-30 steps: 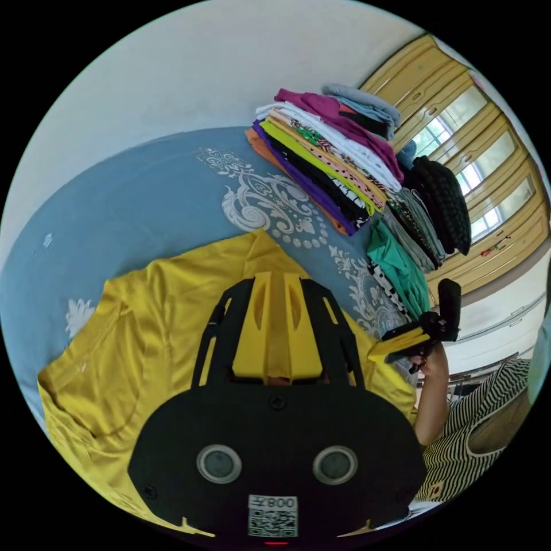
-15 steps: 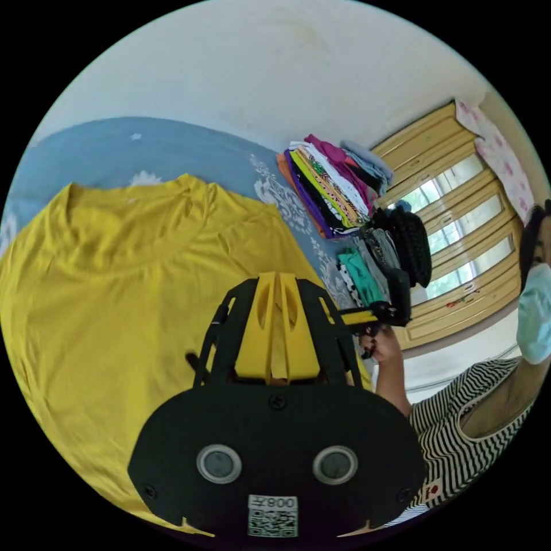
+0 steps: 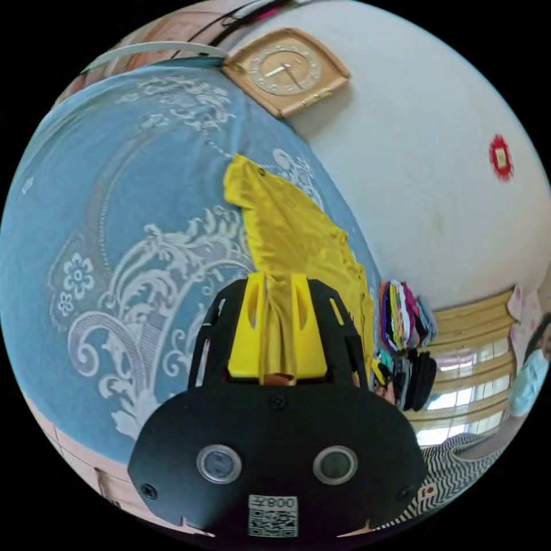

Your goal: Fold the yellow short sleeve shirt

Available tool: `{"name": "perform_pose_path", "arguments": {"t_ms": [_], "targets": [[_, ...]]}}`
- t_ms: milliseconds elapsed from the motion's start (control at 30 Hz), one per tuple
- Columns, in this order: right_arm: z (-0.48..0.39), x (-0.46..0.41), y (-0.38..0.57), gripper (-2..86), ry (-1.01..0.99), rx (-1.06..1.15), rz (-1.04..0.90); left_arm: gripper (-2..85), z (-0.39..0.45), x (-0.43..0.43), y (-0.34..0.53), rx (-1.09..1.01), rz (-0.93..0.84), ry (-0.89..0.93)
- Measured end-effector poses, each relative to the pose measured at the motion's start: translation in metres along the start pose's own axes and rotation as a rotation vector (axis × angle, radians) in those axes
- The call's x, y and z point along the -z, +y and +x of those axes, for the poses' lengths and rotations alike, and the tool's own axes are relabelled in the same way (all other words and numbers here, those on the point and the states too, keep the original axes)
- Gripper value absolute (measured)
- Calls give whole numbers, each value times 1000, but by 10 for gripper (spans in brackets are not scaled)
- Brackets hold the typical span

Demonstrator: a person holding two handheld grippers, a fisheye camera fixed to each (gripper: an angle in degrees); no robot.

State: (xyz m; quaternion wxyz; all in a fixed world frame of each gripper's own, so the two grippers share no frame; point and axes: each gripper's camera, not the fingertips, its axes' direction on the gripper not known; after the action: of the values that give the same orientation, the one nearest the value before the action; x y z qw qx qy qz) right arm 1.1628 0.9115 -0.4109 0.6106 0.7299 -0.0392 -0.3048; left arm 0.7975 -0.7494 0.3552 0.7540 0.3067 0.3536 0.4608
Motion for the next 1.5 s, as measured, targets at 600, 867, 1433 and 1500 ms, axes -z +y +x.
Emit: {"name": "perform_pose_path", "arguments": {"t_ms": [600,867,1433,1500], "targets": [[-311,-287,-67,50,-19,490,-390,18,242,67,-47,-487,-38,198],[-404,-386,-38,77,229,678,-485,59,380,-2,101,-897,-364,-145],[-522,-614,32,37,631,1078,-571,72,432,12,165,-741,-290,-114],[-525,-617,29,15,666,1094,-547,55,438,8,167,-738,-301,-134]]}}
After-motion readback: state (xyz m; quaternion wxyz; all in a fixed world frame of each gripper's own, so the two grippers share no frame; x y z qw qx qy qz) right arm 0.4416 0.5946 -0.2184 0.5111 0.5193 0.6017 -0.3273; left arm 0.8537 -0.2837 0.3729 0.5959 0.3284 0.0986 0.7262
